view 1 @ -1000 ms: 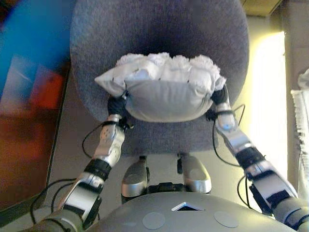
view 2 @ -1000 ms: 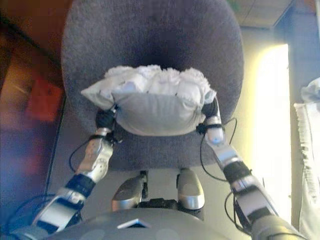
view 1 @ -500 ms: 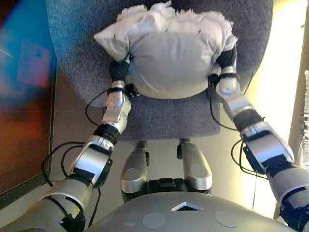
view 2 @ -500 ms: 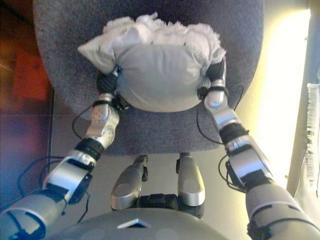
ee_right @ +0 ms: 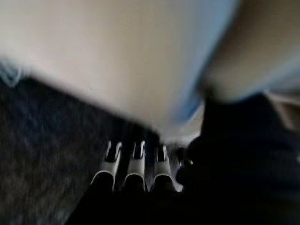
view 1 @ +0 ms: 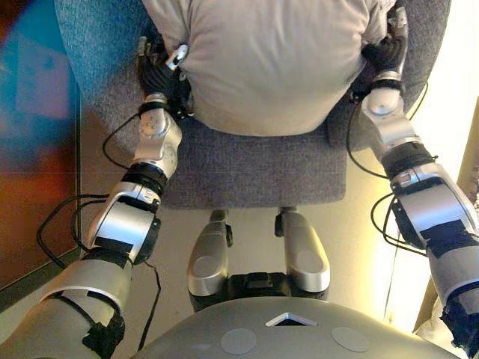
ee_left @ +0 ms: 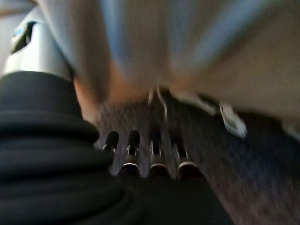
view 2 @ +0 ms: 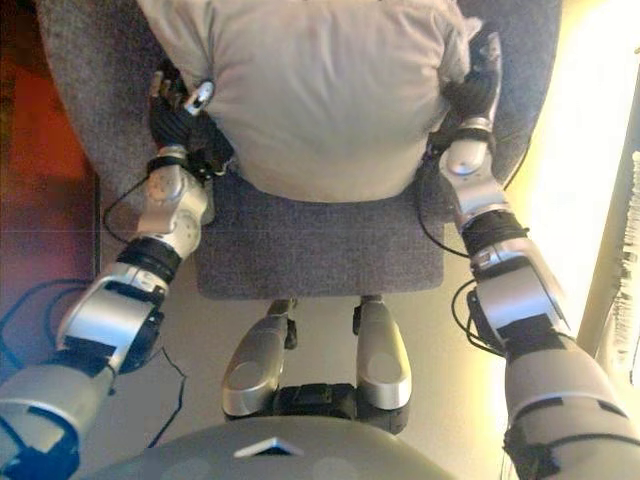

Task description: Pick up the cushion and take it to the sofa

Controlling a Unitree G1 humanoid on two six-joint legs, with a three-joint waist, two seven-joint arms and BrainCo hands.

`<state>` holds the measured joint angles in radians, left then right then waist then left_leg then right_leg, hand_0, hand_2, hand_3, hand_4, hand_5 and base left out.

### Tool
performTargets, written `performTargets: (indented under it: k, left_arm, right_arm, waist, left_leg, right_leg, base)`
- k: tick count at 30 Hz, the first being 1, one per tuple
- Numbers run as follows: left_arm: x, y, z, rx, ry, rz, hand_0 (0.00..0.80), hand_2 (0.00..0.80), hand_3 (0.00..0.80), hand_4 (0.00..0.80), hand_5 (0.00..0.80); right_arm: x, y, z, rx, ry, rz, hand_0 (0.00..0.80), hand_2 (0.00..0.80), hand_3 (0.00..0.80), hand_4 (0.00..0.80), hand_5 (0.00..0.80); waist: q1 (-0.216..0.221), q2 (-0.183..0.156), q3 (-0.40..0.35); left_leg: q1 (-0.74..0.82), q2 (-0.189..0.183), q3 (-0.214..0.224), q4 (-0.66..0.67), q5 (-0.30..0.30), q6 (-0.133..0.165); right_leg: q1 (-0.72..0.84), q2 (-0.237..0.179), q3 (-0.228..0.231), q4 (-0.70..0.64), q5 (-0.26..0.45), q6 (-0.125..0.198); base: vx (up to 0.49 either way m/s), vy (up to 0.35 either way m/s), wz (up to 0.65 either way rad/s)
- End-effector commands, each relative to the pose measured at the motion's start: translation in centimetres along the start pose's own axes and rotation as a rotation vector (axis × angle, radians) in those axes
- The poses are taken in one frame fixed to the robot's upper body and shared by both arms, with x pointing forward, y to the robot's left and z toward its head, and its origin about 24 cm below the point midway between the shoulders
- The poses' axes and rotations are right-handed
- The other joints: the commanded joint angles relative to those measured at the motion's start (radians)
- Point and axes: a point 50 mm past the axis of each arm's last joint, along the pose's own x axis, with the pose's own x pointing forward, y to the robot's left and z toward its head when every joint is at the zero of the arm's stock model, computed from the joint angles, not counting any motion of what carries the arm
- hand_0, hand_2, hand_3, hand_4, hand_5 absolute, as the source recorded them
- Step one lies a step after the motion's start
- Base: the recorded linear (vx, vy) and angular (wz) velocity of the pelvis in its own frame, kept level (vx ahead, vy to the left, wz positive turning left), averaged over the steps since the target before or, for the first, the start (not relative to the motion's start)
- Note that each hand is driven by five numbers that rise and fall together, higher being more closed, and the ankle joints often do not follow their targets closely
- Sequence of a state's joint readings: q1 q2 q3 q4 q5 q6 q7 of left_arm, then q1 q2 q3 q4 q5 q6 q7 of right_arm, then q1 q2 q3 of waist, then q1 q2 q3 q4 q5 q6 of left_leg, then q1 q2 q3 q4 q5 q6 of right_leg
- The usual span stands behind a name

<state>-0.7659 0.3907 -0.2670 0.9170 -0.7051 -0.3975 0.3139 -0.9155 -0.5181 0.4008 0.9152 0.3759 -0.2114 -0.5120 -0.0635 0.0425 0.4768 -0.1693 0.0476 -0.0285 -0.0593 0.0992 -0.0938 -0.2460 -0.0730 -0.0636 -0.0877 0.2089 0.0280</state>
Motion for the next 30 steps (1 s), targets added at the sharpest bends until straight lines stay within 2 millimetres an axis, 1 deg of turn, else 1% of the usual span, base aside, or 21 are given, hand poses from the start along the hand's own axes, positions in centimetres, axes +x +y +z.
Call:
performTargets:
  k: [1, 3, 5, 6, 9, 11, 15, 17, 19, 21, 22, 24, 27, 30]
  left_arm:
    - [0.9, 5.6, 2.1, -0.025, -0.083, 0.227, 0.000, 0.000, 0.000, 0.000, 0.000]
    - [0.6, 8.4, 2.6, -0.045, -0.101, 0.334, 0.000, 0.000, 0.000, 0.000, 0.000]
    - [0.1, 10.6, 2.7, -0.073, -0.109, 0.419, 0.000, 0.000, 0.000, 0.000, 0.000]
    - [-0.6, 12.7, 2.5, -0.095, -0.104, 0.502, 0.000, 0.000, 0.000, 0.000, 0.000]
    - [-2.4, 15.9, 1.4, -0.110, -0.075, 0.615, 0.000, 0.000, 0.000, 0.000, 0.000]
    - [-3.6, 17.5, 0.7, -0.099, -0.054, 0.664, 0.000, 0.000, 0.000, 0.000, 0.000]
    - [-6.1, 19.3, -1.2, -0.114, -0.002, 0.741, 0.000, 0.000, 0.000, 0.000, 0.000]
    - [-7.3, 19.8, -2.3, -0.112, 0.034, 0.768, 0.000, 0.000, 0.000, 0.000, 0.000]
    - [-8.9, 20.2, -3.9, -0.094, 0.089, 0.793, 0.000, 0.000, 0.000, 0.000, 0.000]
    - [-10.1, 20.5, -4.8, -0.089, 0.117, 0.817, 0.000, 0.000, 0.000, 0.000, 0.000]
    - [-11.1, 20.9, -5.4, -0.078, 0.133, 0.842, 0.000, 0.000, 0.000, 0.000, 0.000]
    - [-12.5, 21.4, -6.0, -0.029, 0.144, 0.887, 0.000, 0.000, 0.000, 0.000, 0.000]
    - [-14.0, 22.0, -6.6, 0.034, 0.174, 0.946, 0.000, 0.000, 0.000, 0.000, 0.000]
    - [-15.8, 22.9, -7.4, 0.089, 0.234, 0.984, 0.000, 0.000, 0.000, 0.000, 0.000]
  right_arm:
    - [1.6, -6.6, 0.3, 0.010, -0.009, -0.255, 0.000, 0.000, 0.000, 0.000, 0.000]
    - [1.4, -8.6, -0.1, 0.031, -0.012, -0.332, 0.000, 0.000, 0.000, 0.000, 0.000]
    - [0.9, -9.9, -0.8, 0.043, -0.007, -0.379, 0.000, 0.000, 0.000, 0.000, 0.000]
    - [0.4, -11.1, -1.5, 0.047, -0.003, -0.427, 0.000, 0.000, 0.000, 0.000, 0.000]
    - [-0.7, -13.1, -2.8, 0.063, 0.015, -0.520, 0.000, 0.000, 0.000, 0.000, 0.000]
    - [-1.4, -14.4, -3.5, 0.074, 0.030, -0.574, 0.000, 0.000, 0.000, 0.000, 0.000]
    - [-3.2, -16.1, -4.9, 0.082, 0.054, -0.643, 0.000, 0.000, 0.000, 0.000, 0.000]
    - [-3.8, -16.5, -5.3, 0.080, 0.066, -0.657, 0.000, 0.000, 0.000, 0.000, 0.000]
    - [-4.5, -17.0, -5.8, 0.062, 0.077, -0.666, 0.000, 0.000, 0.000, 0.000, 0.000]
    - [-5.0, -17.4, -6.1, 0.047, 0.087, -0.669, 0.000, 0.000, 0.000, 0.000, 0.000]
    - [-5.4, -17.8, -6.3, 0.025, 0.090, -0.676, 0.000, 0.000, 0.000, 0.000, 0.000]
    - [-6.1, -18.2, -6.8, -0.047, 0.100, -0.678, 0.000, 0.000, 0.000, 0.000, 0.000]
    - [-7.3, -18.8, -7.8, -0.143, 0.134, -0.677, 0.000, 0.000, 0.000, 0.000, 0.000]
    - [-9.2, -19.6, -9.7, -0.206, 0.216, -0.673, 0.000, 0.000, 0.000, 0.000, 0.000]
  waist:
    - [0.008, -0.033, 0.006]
    - [0.012, -0.033, 0.003]
    - [0.014, -0.033, -0.003]
    - [0.017, -0.032, -0.011]
    - [0.023, -0.032, -0.029]
    - [0.027, -0.032, -0.046]
    - [0.029, -0.036, -0.077]
    - [0.031, -0.038, -0.095]
    - [0.034, -0.043, -0.120]
    - [0.038, -0.047, -0.137]
    - [0.041, -0.051, -0.152]
    - [0.044, -0.057, -0.176]
    - [0.048, -0.065, -0.214]
    - [0.052, -0.075, -0.248]
  left_leg:
    - [-0.034, -0.020, 0.036, 0.166, -0.148, -0.008]
    - [-0.032, -0.024, 0.033, 0.167, -0.152, -0.007]
    - [-0.028, -0.027, 0.029, 0.162, -0.154, -0.005]
    - [-0.023, -0.030, 0.027, 0.159, -0.156, -0.005]
    - [-0.009, -0.034, 0.023, 0.154, -0.160, -0.005]
    - [0.000, -0.036, 0.022, 0.149, -0.162, -0.005]
    - [0.026, -0.041, 0.021, 0.128, -0.162, -0.003]
    - [0.042, -0.041, 0.020, 0.119, -0.165, -0.002]
    - [0.062, -0.042, 0.018, 0.115, -0.169, 0.000]
    - [0.075, -0.042, 0.020, 0.114, -0.172, 0.003]
    - [0.085, -0.041, 0.020, 0.113, -0.175, 0.005]
    - [0.104, -0.038, 0.023, 0.111, -0.178, 0.008]
    - [0.134, -0.033, 0.025, 0.103, -0.183, 0.011]
    - [0.160, -0.026, 0.028, 0.102, -0.190, 0.010]
  right_leg:
    - [-0.036, -0.039, 0.004, 0.115, -0.138, 0.061]
    - [-0.034, -0.041, 0.002, 0.114, -0.142, 0.061]
    - [-0.030, -0.043, -0.002, 0.111, -0.144, 0.062]
    - [-0.025, -0.045, -0.006, 0.107, -0.147, 0.061]
    - [-0.010, -0.051, -0.018, 0.104, -0.154, 0.059]
    - [0.003, -0.054, -0.027, 0.098, -0.156, 0.059]
    - [0.033, -0.057, -0.039, 0.073, -0.154, 0.062]
    - [0.050, -0.057, -0.044, 0.061, -0.152, 0.063]
    - [0.072, -0.057, -0.048, 0.048, -0.149, 0.064]
    - [0.091, -0.057, -0.051, 0.041, -0.149, 0.065]
    - [0.105, -0.056, -0.051, 0.036, -0.150, 0.065]
    - [0.128, -0.054, -0.051, 0.030, -0.150, 0.066]
    - [0.159, -0.050, -0.048, 0.020, -0.151, 0.068]
    - [0.185, -0.047, -0.048, 0.017, -0.154, 0.070]
  base:
    - [0.000, 0.000, 0.00]
    - [0.003, 0.009, 0.02]
    - [0.000, 0.000, 0.00]
    - [0.000, 0.000, 0.00]
    - [0.003, 0.017, 0.02]
    - [0.005, 0.022, 0.09]
    - [-0.001, 0.028, 0.08]
    - [0.029, 0.020, 0.05]
    - [0.064, 0.006, 0.00]
    - [0.081, -0.007, 0.00]
    - [0.102, -0.012, 0.00]
    - [0.124, -0.011, -0.01]
    - [0.134, -0.014, -0.01]
    - [0.105, -0.030, 0.00]
